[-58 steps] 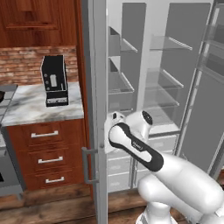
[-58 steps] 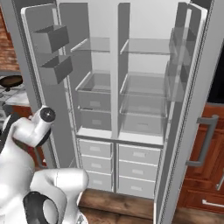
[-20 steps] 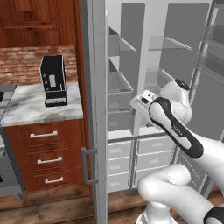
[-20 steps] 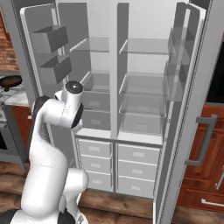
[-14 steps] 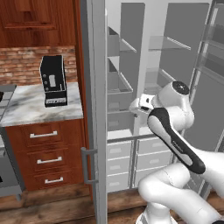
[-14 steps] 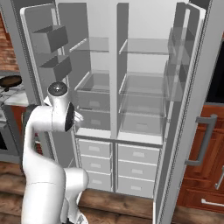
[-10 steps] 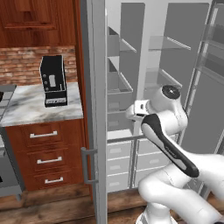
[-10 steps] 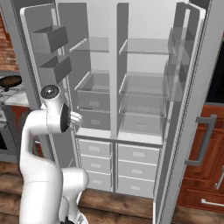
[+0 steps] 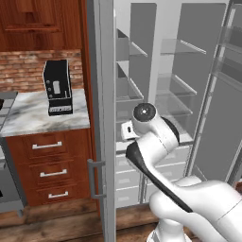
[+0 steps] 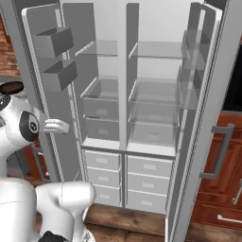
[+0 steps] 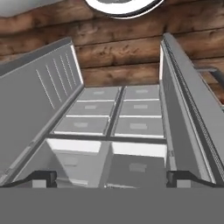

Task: Place one of the steaks on the plate and the other in the bowl. Then place the bowl in the fridge.

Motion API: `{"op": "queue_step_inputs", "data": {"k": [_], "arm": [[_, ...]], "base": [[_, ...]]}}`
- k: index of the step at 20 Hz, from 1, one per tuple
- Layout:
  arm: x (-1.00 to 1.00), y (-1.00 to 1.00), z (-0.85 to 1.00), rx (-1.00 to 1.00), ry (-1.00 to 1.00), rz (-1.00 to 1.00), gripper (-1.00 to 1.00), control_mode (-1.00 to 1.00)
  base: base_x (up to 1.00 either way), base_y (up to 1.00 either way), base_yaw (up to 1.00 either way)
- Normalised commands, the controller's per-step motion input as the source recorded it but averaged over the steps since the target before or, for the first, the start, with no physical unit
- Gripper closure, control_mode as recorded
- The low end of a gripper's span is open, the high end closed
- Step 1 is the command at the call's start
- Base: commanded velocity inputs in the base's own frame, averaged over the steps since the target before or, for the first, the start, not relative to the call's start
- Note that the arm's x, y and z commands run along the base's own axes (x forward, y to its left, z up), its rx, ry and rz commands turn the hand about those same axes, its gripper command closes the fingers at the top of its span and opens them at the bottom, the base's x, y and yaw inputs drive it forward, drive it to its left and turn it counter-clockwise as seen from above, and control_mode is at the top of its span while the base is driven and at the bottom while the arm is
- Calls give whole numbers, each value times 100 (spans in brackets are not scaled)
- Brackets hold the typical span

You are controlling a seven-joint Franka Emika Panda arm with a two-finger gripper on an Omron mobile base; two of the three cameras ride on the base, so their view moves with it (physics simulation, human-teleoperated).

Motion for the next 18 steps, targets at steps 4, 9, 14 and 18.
{"op": "queue_step_inputs", "data": {"k": [4,9,14,18], "arm": [[34,-44,2,18,31,6,-100,-100],[7,-35,59,5,65,-1,-100,-100],[1,-7,23,-5,77,-18,-100,-100],[12,-10,0,-7,51,-14,-100,-100]], "base": [[0,0,0],[0,0,0],[0,0,0],[0,0,0]]}}
